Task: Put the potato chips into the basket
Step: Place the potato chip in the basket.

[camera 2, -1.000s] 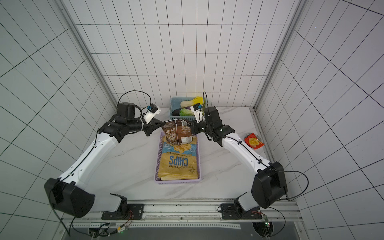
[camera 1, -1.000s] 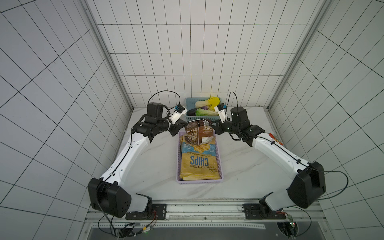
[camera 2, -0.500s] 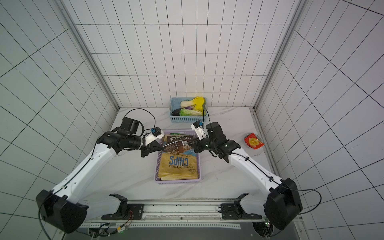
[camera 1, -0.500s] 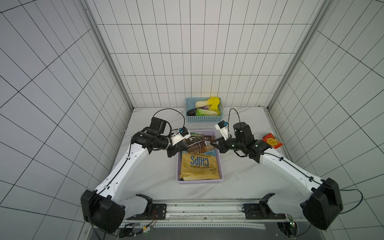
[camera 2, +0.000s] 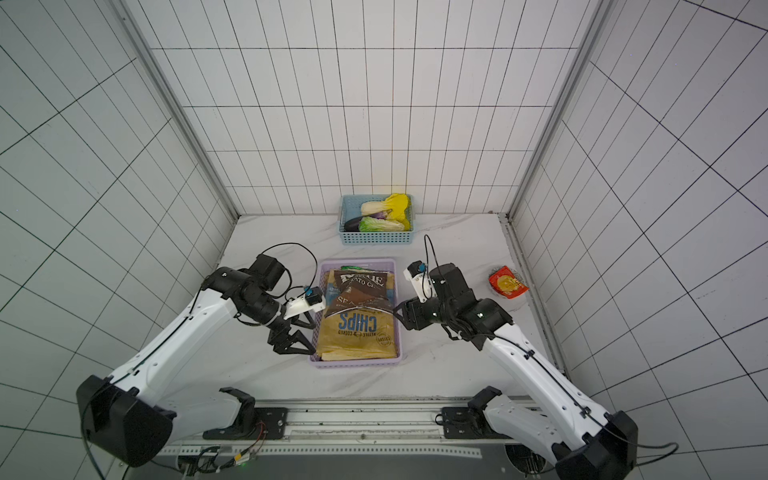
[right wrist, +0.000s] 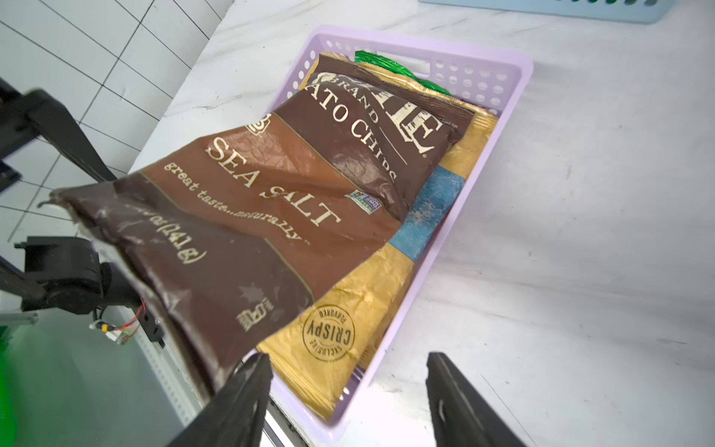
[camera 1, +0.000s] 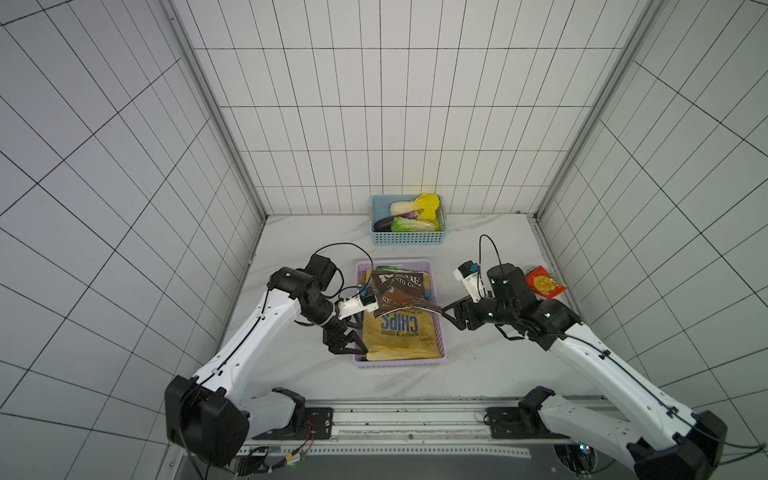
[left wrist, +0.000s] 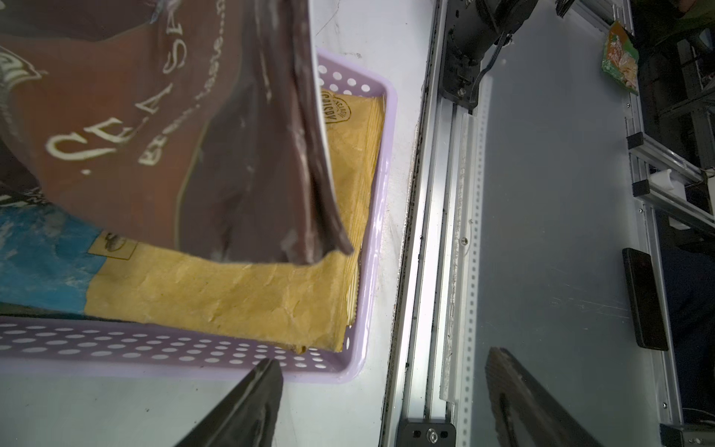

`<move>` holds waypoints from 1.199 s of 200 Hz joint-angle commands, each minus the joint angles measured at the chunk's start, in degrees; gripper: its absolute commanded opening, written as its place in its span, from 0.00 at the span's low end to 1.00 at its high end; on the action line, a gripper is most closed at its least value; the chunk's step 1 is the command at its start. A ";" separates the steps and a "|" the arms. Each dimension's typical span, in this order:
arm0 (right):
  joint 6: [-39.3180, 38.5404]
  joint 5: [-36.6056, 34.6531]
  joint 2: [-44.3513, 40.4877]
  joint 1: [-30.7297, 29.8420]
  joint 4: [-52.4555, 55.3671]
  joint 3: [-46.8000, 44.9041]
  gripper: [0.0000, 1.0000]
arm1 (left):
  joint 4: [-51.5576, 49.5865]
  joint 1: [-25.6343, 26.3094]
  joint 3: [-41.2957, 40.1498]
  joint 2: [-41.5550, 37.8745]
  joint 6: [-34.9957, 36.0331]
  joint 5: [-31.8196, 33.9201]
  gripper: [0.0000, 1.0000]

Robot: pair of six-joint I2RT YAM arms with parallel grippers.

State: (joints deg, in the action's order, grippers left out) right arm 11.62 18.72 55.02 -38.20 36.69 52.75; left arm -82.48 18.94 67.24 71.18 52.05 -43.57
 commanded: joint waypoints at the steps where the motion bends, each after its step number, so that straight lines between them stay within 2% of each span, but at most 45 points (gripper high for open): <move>1: -2.12 -3.90 -3.07 1.16 5.06 2.64 0.71 | -5.15 -3.65 5.68 0.08 3.20 -4.23 0.82; 16: -0.95 -2.80 -3.41 1.50 3.95 3.76 0.62 | -3.52 -7.15 8.77 0.94 1.69 -7.56 0.82; 31: 1.87 1.11 -1.45 1.59 0.50 5.34 0.53 | 1.09 -9.09 11.43 2.30 -3.50 -9.73 0.80; 51: 7.29 6.60 2.52 1.54 -6.85 5.79 0.54 | 13.84 -9.65 11.05 3.24 -14.82 -13.34 0.77; 70: 11.12 10.03 7.02 1.38 -12.96 5.36 0.53 | 28.36 -7.31 8.17 3.03 -27.59 -9.96 0.76; 80: 12.13 11.32 9.45 1.11 -14.67 5.33 0.48 | 33.15 -5.20 6.73 3.10 -30.47 -6.36 0.75; 105: 11.66 11.37 14.49 -1.74 -14.57 5.37 0.41 | 35.41 1.51 4.34 4.22 -28.69 2.02 0.75; 135: 9.95 8.25 17.47 -6.48 -13.18 2.57 0.36 | 36.25 5.34 -1.47 4.85 -27.38 4.45 0.74; 156: 9.52 4.75 18.01 -8.66 -12.77 -1.15 0.34 | 32.63 7.52 -5.87 4.46 -21.97 5.22 0.70; 192: 9.74 0.68 19.26 -10.41 -15.23 -7.02 0.35 | 30.73 9.17 -15.37 3.92 -16.81 5.80 0.69; 212: 9.57 1.01 21.18 -10.58 -16.70 -7.76 0.36 | 32.59 9.36 -17.88 5.29 -18.17 8.26 0.68; 240: 8.53 1.43 21.97 -10.67 -15.58 -5.07 0.39 | 33.67 8.42 -16.19 7.05 -21.64 11.59 0.66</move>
State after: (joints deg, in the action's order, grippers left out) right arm 21.47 21.41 77.23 -48.40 21.98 45.67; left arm -50.46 28.14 49.71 77.01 32.10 -36.34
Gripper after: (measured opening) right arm 0.379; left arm 0.659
